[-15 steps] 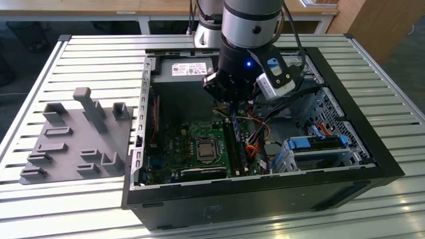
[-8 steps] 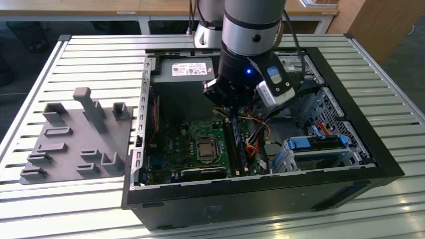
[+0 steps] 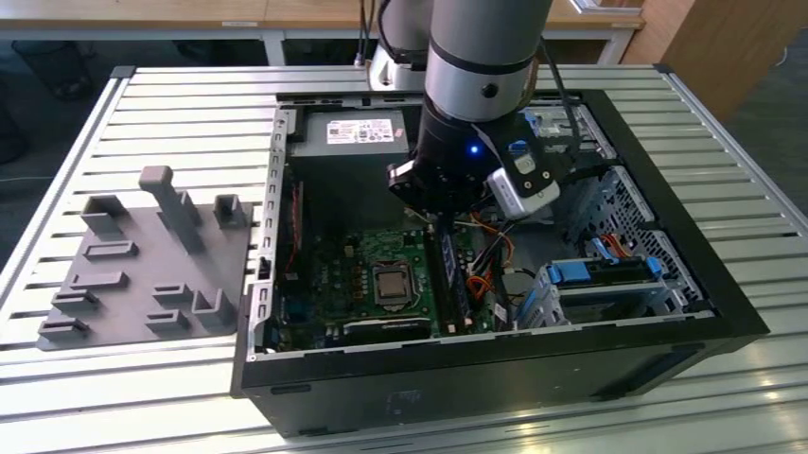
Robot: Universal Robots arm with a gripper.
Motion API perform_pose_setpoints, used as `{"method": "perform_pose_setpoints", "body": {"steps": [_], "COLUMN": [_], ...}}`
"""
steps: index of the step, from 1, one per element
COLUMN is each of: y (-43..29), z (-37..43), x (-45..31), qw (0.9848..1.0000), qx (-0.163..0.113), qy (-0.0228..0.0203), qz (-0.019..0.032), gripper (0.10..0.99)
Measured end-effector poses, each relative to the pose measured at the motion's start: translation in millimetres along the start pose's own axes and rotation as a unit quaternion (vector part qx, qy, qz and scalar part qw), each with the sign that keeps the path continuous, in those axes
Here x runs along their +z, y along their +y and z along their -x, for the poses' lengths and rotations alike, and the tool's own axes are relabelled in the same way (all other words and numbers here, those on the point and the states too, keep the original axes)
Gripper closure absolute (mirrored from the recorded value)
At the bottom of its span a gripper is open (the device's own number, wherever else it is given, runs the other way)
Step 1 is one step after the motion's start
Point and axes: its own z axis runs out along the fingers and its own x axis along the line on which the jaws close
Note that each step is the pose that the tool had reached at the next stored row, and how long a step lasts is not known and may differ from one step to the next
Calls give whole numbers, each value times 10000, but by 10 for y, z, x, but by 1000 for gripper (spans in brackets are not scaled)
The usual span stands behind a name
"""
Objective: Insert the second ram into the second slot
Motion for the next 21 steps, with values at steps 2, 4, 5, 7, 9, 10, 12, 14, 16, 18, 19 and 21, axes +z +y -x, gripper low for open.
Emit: {"method": "perform_pose_setpoints", "body": {"steps": [2,4,5,7,9,10,12,14,16,18,19,21], "y": [-5,-8,-10,-13,-14,-14,-15,-15,-15,-17,-23,-39], "z": [1,3,3,4,4,4,4,4,4,6,6,7], "x": [37,73,91,127,161,163,164,167,168,174,176,182], "qw": [10000,10000,10000,10000,10000,10000,10000,10000,10000,10000,10000,10000], "qx": [26,48,60,84,98,98,99,98,98,98,98,98], "qy": [0,-1,-2,-2,-2,-1,0,0,0,-1,0,0], "qz": [0,0,0,0,0,-1,-2,0,0,1,0,0], "gripper": [949,949,949,949,949,949,949,949,949,949,949,949]}}
